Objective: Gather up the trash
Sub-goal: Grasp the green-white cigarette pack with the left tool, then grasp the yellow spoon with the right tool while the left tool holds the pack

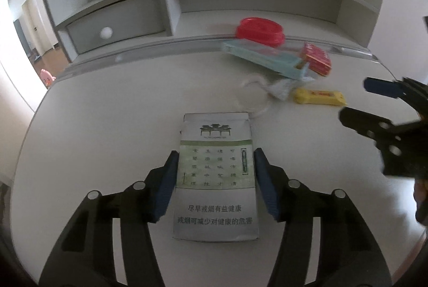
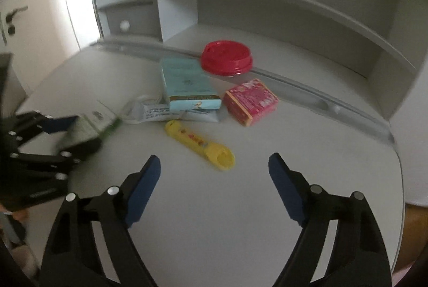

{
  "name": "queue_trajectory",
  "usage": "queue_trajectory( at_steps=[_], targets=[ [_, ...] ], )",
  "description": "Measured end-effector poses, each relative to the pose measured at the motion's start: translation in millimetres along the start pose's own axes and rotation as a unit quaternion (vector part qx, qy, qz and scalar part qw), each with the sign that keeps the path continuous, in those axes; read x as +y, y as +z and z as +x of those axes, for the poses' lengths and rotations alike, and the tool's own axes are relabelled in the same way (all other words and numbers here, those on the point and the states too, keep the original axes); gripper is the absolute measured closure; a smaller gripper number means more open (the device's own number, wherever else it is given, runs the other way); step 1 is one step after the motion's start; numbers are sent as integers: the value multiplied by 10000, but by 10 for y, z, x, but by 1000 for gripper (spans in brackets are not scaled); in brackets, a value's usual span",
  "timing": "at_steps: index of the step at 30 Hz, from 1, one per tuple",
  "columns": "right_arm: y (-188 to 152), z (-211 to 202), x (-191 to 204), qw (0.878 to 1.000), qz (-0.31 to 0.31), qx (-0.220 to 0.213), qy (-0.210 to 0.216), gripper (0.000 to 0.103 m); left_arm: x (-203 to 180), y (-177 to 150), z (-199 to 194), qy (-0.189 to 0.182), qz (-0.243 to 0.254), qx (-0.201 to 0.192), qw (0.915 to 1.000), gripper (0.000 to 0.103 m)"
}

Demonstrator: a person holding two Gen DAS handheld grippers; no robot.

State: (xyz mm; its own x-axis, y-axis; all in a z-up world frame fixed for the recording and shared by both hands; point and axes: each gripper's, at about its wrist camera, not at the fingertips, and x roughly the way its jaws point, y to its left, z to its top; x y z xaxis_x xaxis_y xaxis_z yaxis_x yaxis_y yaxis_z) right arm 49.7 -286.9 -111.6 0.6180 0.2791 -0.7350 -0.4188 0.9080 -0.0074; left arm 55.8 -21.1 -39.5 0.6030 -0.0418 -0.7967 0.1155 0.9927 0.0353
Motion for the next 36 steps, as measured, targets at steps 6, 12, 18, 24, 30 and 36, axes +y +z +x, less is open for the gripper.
queue_trajectory(
  at_steps=[6,12,18,24,30,36],
  targets=[
    [111,243,78,9987,-191,304,348,52,203,45,42,40,-102,-6,9999,49],
    [55,179,351,9988,-208,229,389,80,215,32,33,-15,-129,-21,9999,49],
    [41,93,527,9982,14,400,440,81,237,15,22,-72,-128,-19,9999,49],
    [91,100,716,9977,-259,527,338,80,256,12,24,-73,-150,-20,9999,49],
    [155,172,750,9978,-346,474,301,42,299,4,22,8,-274,-22,9996,49],
    [138,197,711,9986,-121,270,434,84,286,0,29,57,-231,-14,9997,49]
  ],
)
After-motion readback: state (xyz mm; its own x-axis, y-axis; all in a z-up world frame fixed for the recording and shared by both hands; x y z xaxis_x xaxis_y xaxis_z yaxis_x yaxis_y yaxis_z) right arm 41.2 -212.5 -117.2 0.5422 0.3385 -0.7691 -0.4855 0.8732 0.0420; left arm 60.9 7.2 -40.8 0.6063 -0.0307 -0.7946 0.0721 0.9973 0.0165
